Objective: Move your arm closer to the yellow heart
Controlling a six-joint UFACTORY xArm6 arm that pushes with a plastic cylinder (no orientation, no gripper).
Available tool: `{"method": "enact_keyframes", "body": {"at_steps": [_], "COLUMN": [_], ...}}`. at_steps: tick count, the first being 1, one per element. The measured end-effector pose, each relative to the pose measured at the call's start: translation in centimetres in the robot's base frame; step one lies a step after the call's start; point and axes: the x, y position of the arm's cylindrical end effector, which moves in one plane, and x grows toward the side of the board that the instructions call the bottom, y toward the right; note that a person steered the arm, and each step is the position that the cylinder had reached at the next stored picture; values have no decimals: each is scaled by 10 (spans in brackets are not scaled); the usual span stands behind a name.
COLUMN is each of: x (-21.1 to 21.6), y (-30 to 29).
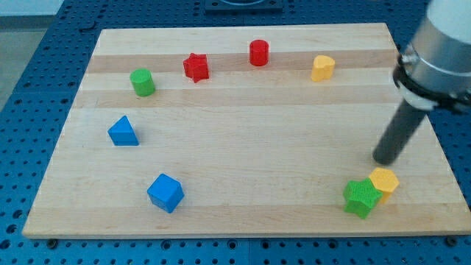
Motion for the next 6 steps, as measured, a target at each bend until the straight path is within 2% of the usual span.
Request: {"method": "enact_keyframes", "body": {"at_steps": [1, 2, 3, 4, 5, 6], "x": [-69, -116, -173, -214, -229, -204], "y": [8, 48, 49, 14, -40, -57]}}
